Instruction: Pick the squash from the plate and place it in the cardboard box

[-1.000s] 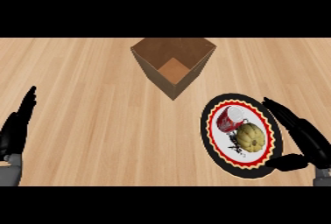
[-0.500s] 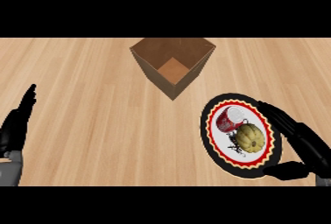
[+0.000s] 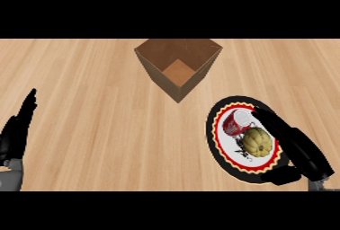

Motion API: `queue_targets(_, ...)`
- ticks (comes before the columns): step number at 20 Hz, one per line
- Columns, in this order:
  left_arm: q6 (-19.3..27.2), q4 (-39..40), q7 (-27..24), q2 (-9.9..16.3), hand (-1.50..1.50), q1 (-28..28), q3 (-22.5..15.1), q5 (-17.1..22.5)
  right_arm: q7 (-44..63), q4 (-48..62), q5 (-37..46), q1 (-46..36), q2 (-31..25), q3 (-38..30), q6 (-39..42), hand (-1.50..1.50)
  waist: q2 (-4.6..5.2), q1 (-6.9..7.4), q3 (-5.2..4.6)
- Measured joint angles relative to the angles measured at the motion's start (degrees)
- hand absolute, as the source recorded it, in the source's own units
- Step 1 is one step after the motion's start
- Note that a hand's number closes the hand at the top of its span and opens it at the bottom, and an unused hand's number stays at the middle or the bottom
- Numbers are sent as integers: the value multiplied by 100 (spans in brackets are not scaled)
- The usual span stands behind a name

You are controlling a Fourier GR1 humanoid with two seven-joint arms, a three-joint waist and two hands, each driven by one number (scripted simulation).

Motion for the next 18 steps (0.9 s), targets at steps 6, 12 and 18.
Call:
queue_targets(6, -122, -43, 88, 4, 0, -55, 109, -50, 103, 589, 397, -431, 293, -63, -404, 150, 3, 6, 1)
queue_targets(12, -56, 8, -7, -126, 0, -41, 90, -149, -53, 1046, 775, -814, 483, -275, -1348, 150, 5, 9, 2)
queue_targets(18, -157, -5, 57, -127, 0, -95, 152, -133, 70, 1088, 990, -1091, 458, -503, -1705, 150, 3, 3, 1)
